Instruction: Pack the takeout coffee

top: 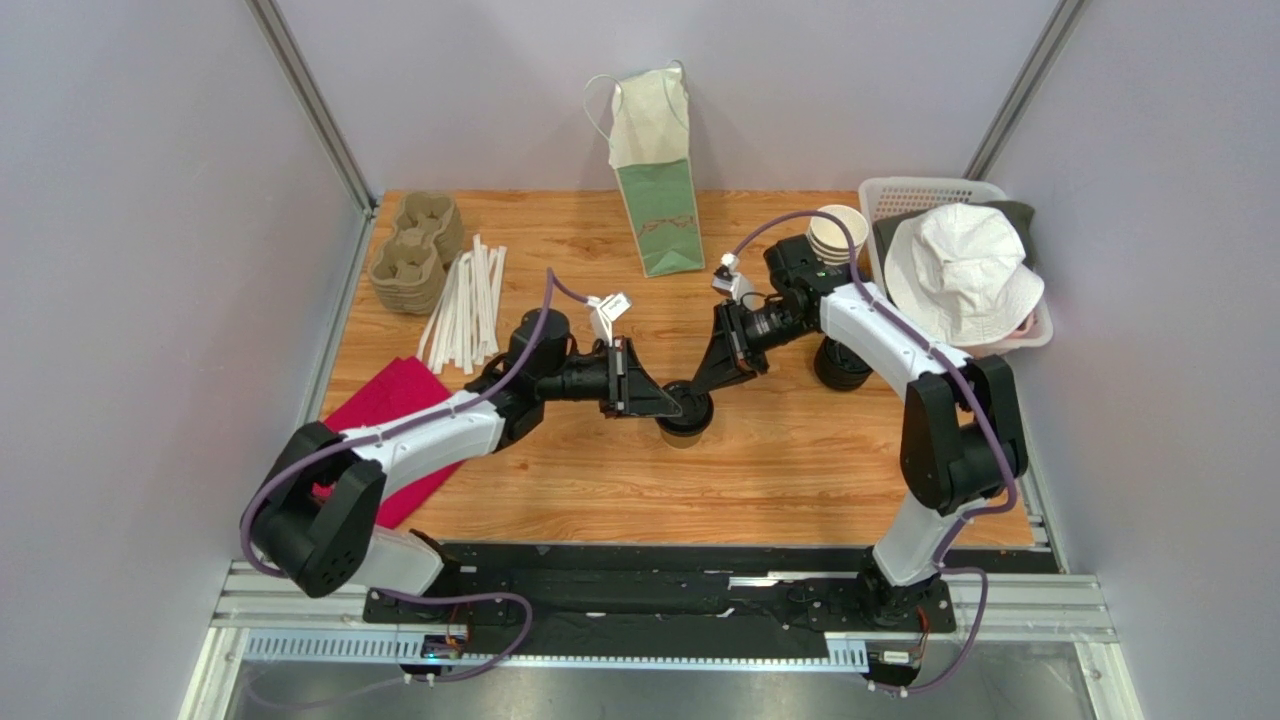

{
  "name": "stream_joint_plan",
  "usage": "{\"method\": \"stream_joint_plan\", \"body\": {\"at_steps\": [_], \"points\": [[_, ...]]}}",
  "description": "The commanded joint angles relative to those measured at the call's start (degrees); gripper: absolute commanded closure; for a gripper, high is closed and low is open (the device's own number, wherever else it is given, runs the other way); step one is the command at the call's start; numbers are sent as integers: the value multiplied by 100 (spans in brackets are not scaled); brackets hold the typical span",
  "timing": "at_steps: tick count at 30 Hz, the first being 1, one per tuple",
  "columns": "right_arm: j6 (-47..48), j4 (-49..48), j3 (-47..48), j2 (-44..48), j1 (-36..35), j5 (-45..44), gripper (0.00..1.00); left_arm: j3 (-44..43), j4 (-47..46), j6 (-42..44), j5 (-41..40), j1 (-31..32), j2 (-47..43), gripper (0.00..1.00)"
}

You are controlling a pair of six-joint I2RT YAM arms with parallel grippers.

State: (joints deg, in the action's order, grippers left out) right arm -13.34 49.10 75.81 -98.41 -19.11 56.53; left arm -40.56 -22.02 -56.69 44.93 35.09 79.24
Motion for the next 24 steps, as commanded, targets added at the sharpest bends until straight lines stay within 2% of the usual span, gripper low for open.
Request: {"method": "stream_joint_plan", "body": {"at_steps": [1,12,24], "points": [[-256,-313,-66,-240,-75,-37,89,-224,66,175,-168,50,451,94],[-221,-375,-137,-539,-216,-266,94,-453,-39,176,-406,226,979,95],[-142,-340,-181,-723,-277,-433,94,-559,286,237,-616,305,1374,95]]}}
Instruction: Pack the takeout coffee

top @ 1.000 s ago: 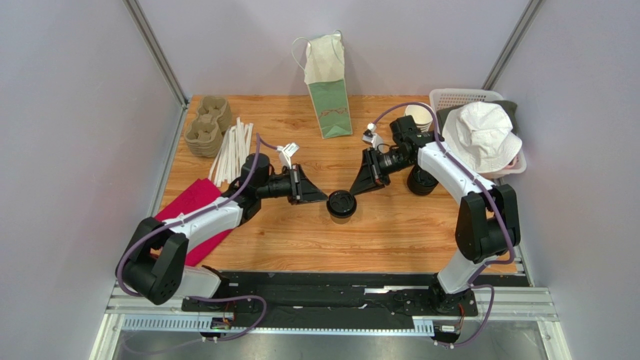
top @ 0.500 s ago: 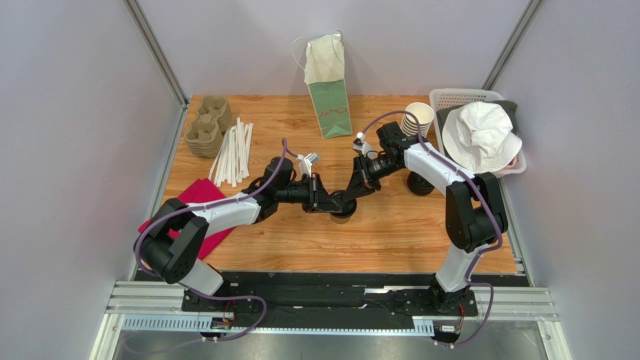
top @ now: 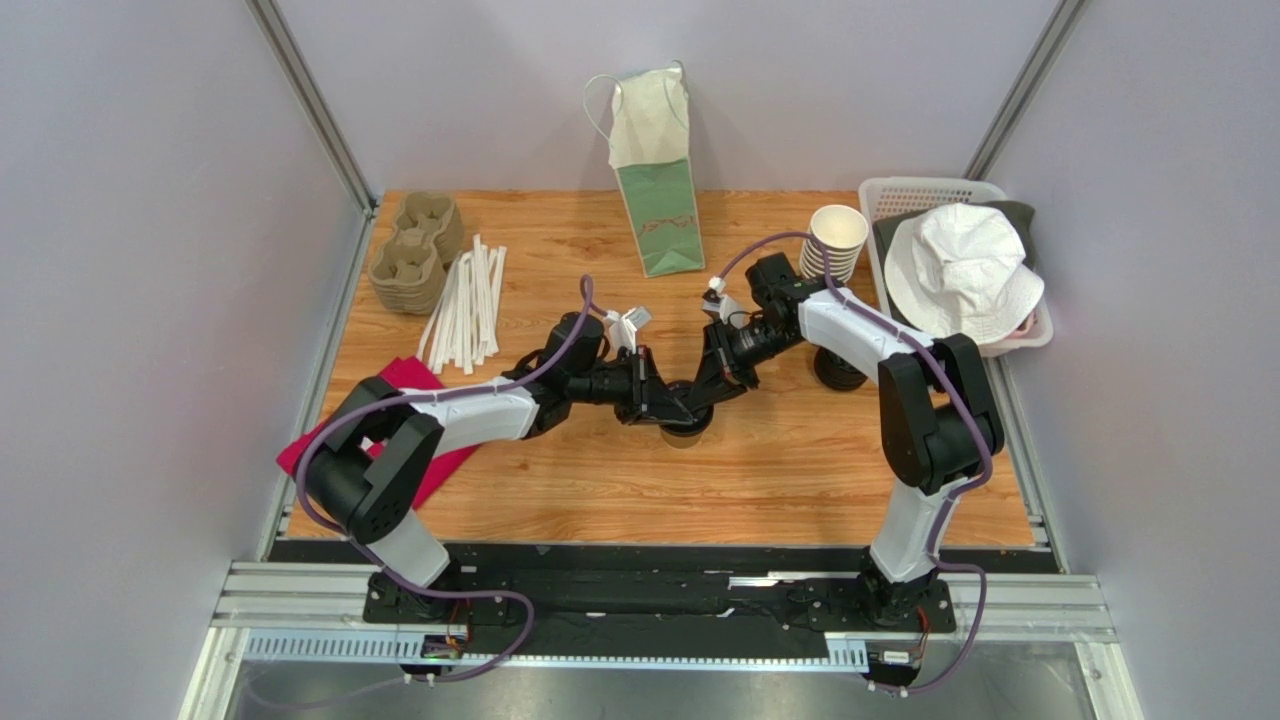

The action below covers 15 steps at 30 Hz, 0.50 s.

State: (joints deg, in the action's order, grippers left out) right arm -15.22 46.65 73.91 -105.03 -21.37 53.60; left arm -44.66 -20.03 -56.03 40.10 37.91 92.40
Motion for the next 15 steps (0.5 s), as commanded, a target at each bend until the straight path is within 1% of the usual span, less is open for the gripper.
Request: {"method": "stream_joint_plan", "body": {"at_steps": [1,6,10,15], "points": [[54,-95,9,-70,-61,-148,94,-130,192,241,-142,32,102,96],[90,-60,27,-149,-52,-210,95,-7,543,391,-335,15,208,96],[134,-25,18,-210,-61,-245,95,19,597,365,-406,-73,401,97],[213,2,-8,-298,-61,-263,96,72,447,224,-327,-170,647,98]]}}
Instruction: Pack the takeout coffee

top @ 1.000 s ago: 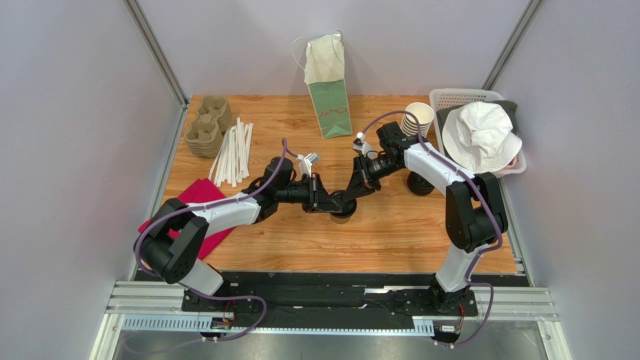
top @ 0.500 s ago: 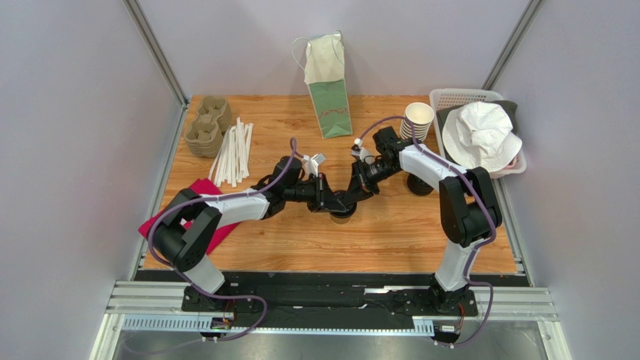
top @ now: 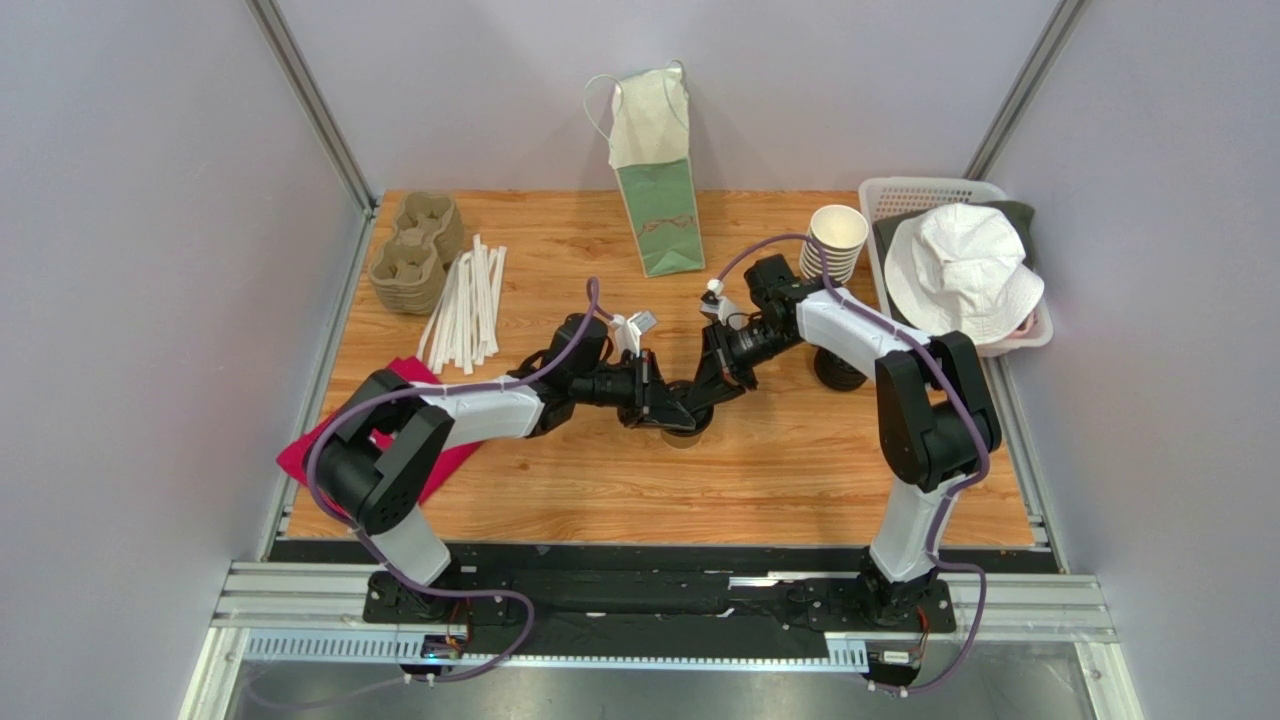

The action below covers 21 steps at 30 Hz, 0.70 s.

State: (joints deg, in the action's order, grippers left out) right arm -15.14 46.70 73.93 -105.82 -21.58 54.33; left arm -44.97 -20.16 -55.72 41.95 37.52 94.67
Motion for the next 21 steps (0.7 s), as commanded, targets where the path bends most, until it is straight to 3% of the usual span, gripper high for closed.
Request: {"method": "stream_joint_plan", "body": {"at_steps": [1,17,21], "points": [[221,-3,-10,-237,-39,-335,96,103,461,194,-522,-148,429,98],[309,-20,-142,-562,-30,-388,98,261,1128,246,-970,-324,693,99],[388,76,16,-589,-39,-195,98,243,753,246,-708,-324,684,99]]}}
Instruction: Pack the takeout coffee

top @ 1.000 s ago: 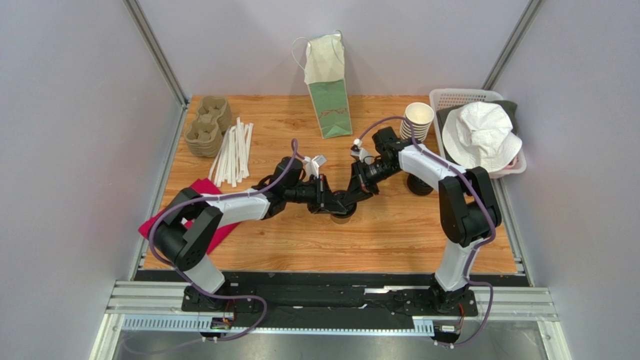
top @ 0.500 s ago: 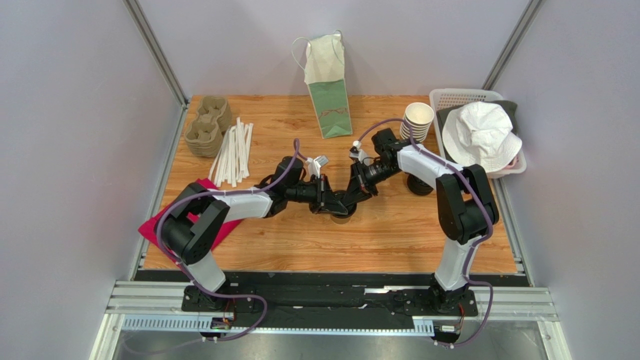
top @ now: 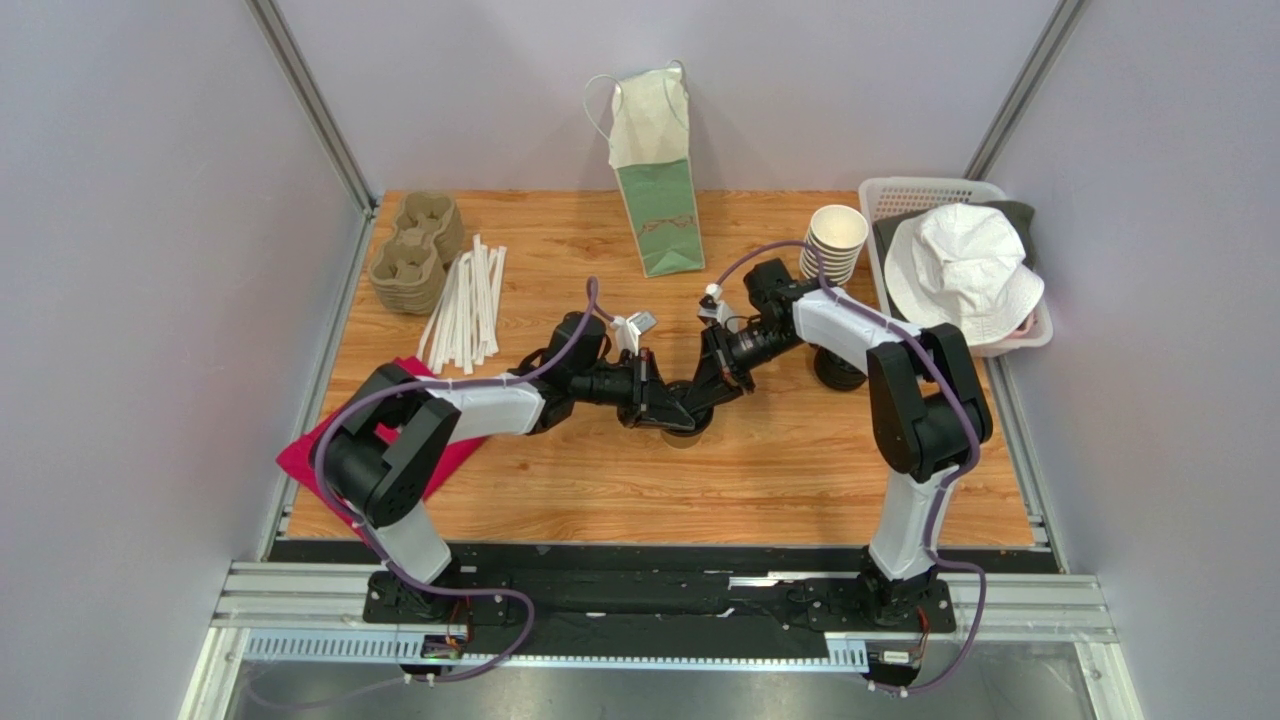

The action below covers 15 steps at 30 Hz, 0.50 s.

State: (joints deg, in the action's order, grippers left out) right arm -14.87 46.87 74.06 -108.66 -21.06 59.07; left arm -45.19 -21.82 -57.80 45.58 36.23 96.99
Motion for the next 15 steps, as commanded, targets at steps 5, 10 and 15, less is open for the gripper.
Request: {"method": "stream_joint_plan", "body": {"at_steps": [5,10,15], "points": [[845,619,696,-156,-188,-265,93,11,4,50,-350,-134,-29,92],[1398,1253,1592,-208,-346,-168,85,-174,-129,-135,-85,112,-724,85],[1759,1947,2533,-130,-338,-246,79,-78,494,23,-85,60,-1620,80]]}}
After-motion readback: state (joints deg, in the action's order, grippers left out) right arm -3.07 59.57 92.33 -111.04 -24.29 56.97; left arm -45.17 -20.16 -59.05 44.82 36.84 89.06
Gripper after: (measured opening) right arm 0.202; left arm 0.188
